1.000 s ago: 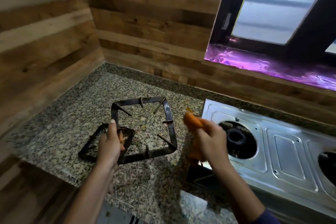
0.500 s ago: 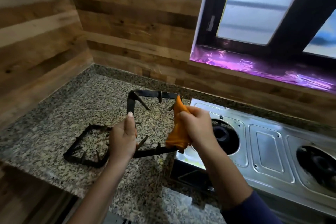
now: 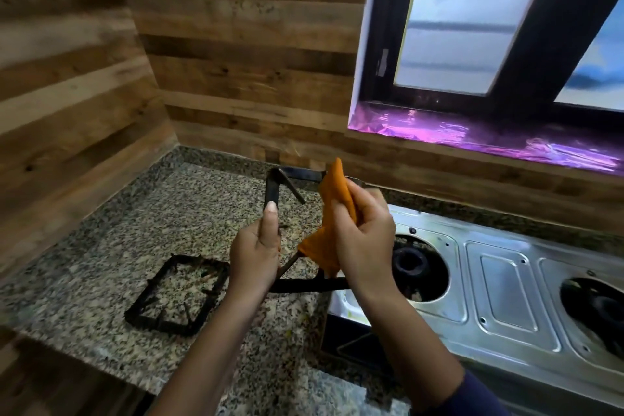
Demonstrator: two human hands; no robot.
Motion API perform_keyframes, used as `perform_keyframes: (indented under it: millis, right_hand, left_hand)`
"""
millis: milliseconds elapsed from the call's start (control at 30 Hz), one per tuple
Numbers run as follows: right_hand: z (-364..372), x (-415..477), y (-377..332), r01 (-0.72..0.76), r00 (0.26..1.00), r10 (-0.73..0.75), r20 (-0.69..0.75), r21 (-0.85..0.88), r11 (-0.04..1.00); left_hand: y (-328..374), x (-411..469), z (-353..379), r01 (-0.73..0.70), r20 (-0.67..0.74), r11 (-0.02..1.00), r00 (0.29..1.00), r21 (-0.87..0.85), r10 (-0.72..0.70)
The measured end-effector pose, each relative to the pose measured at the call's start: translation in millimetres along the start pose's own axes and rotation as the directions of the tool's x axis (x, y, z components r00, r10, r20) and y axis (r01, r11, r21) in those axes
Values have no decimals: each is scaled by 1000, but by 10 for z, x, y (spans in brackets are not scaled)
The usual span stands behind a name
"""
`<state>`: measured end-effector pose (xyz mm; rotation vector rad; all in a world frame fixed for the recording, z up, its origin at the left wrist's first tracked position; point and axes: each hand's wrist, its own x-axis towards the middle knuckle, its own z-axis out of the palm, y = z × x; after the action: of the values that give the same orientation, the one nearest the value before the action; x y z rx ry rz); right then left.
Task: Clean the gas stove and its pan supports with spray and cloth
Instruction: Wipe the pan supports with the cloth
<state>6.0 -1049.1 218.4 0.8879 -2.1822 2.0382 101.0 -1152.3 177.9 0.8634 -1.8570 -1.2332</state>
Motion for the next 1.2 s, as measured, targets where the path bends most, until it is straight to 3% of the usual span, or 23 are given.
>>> perform_keyframes:
  millis: [100, 167, 233, 300, 400, 467, 533, 600, 667, 733, 800, 900, 967, 1033, 1100, 1200]
  right_hand:
    - [71, 164, -128, 241, 970, -235, 65, -109, 964]
    - [101, 219, -128, 342, 936, -313, 163, -204, 917]
    - [74, 218, -86, 313, 934, -246, 260, -260, 914]
    - [14, 157, 15, 192, 942, -86, 325, -308, 932]
    - [-99, -94, 76, -31, 986, 60, 159, -178, 984]
    - [-117, -197, -69, 16, 999, -18, -42, -59, 998]
    - [-84, -157, -226, 177, 978, -181, -101, -51, 983]
    - [19, -41, -299, 301, 953, -302, 9, -115, 946]
    - [150, -6, -310, 311, 943, -278, 180, -191, 931]
    - [212, -96, -235, 306, 938, -235, 257, -290, 907]
    - [144, -224, -176, 252, 954, -173, 247, -340, 906]
    - [-129, -423, -37, -56, 993, 87, 83, -324, 944]
    - [-307, -511, 23, -385, 923, 384, -17, -28, 923]
    - [-376, -552, -12, -551, 813, 582, -18, 300, 779]
    - [-338, -590, -55, -541, 807, 589, -33, 359, 761]
    - [-275, -697, -80, -361, 915, 380, -139, 143, 922]
  left_hand:
    - [106, 29, -3, -52, 83, 999, 995, 0, 52]
    - [156, 54, -16, -57, 117, 998, 991, -8, 58]
    - [172, 88, -34, -30, 125, 1000, 992, -6, 30]
    - [170, 112, -65, 0, 112, 1000, 994, -17, 2]
    - [120, 190, -103, -2, 89, 1000, 996, -9, 3]
    - [124, 235, -114, 21, 115, 999, 993, -34, -17]
    - [167, 213, -98, 64, 159, 998, 986, -26, -59]
    - [183, 164, -53, 44, 179, 999, 983, 21, -47]
    - [141, 152, -4, -26, 225, 999, 974, 38, 17]
    - [61, 157, 28, -40, 294, 999, 955, 20, 32]
    - [-12, 147, 40, -45, 352, 999, 935, 10, 38]
    - [-48, 125, 88, -114, 413, 993, 906, 15, 97]
    - [-35, 94, 163, -112, 415, 993, 905, 28, 91]
    - [24, 71, 272, -98, 418, 995, 904, -9, 93]
    - [144, 5, 405, -110, 405, 994, 908, -21, 109]
    - [423, -97, 589, -208, 383, 978, 901, -27, 202]
